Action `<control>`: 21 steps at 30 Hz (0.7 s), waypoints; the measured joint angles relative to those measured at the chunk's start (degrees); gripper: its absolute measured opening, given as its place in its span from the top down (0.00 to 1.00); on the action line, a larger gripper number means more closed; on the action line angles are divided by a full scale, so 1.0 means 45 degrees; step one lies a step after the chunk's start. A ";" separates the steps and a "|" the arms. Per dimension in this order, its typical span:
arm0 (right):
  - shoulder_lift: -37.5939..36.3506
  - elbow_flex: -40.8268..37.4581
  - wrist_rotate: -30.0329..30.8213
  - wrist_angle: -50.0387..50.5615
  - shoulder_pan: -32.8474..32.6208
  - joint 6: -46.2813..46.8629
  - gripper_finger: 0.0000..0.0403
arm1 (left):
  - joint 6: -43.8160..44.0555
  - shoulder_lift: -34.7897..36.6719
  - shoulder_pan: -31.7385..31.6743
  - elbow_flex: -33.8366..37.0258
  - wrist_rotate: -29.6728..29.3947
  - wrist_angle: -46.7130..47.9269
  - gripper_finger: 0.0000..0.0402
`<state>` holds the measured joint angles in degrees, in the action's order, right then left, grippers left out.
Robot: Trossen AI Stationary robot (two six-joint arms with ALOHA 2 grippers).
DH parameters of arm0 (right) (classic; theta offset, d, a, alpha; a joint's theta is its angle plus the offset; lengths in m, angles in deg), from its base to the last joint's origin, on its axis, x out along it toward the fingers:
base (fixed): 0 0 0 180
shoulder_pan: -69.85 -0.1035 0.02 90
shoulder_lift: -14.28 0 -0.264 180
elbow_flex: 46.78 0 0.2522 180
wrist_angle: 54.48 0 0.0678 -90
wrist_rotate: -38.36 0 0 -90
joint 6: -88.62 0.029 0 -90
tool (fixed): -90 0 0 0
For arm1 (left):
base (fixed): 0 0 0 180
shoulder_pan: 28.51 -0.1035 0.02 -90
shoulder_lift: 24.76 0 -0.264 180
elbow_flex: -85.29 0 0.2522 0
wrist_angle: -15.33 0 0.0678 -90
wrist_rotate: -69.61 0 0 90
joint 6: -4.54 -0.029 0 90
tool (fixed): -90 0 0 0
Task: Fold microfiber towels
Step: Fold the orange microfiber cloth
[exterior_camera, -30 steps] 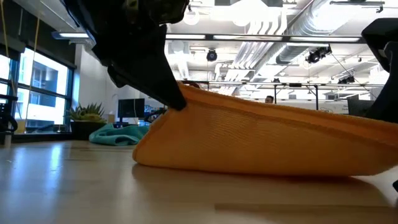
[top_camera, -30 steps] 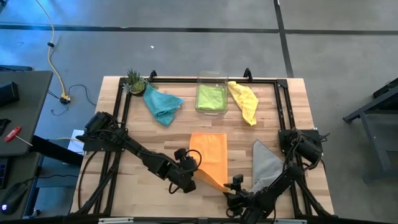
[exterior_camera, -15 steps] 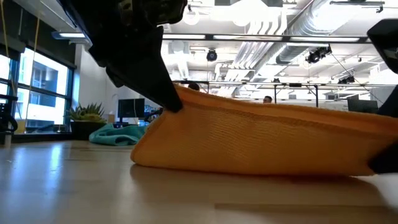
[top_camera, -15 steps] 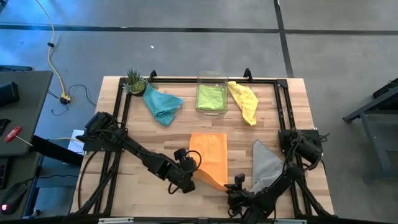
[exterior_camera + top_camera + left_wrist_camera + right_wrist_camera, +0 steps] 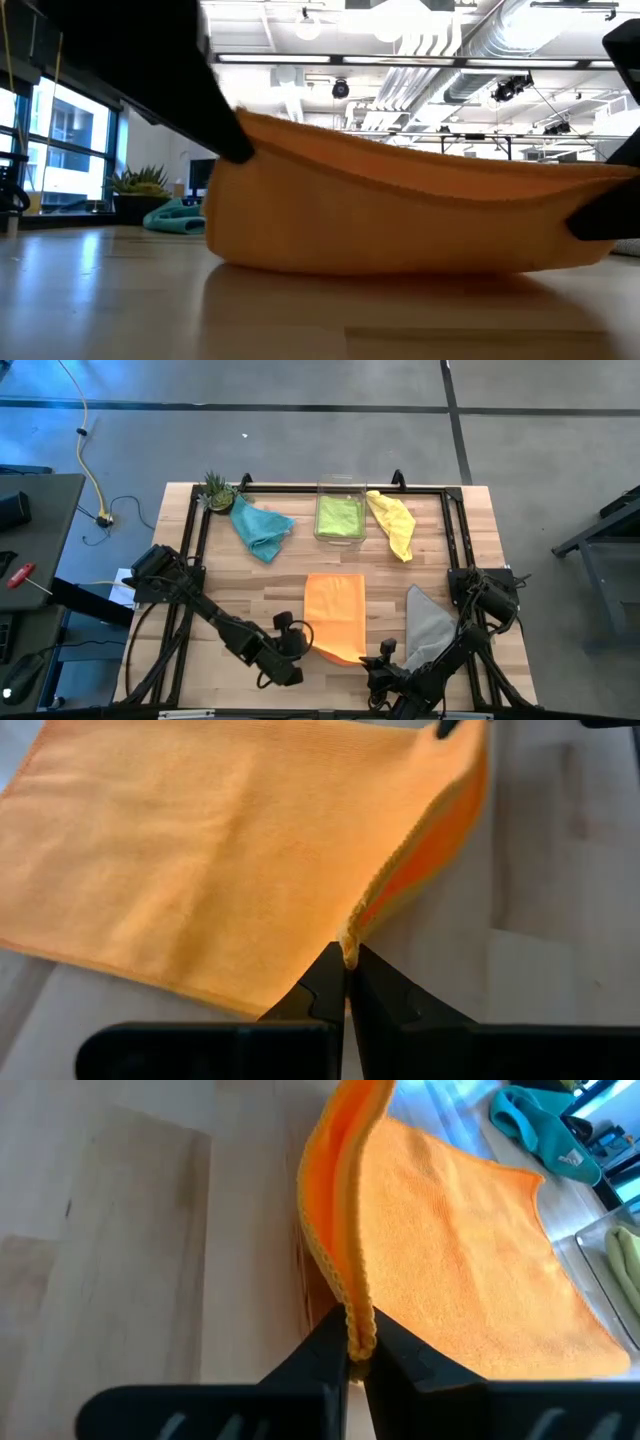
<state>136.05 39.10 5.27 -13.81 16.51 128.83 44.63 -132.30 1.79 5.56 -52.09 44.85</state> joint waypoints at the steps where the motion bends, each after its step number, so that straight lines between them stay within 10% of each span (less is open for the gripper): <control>1: -0.0005 0.0000 0.0005 -0.0058 -0.0005 0.0000 0.97 | 0.0151 0.0000 0.0136 0.0000 -0.0100 0.0015 1.00; 21: -0.0048 0.0027 -0.0507 -0.2450 -0.0150 -0.0704 0.97 | 0.2841 -0.0035 0.2646 0.0005 -0.2255 0.0112 1.00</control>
<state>135.83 39.22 2.98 -24.83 15.83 125.66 57.41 -132.46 13.69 5.58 -62.24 45.35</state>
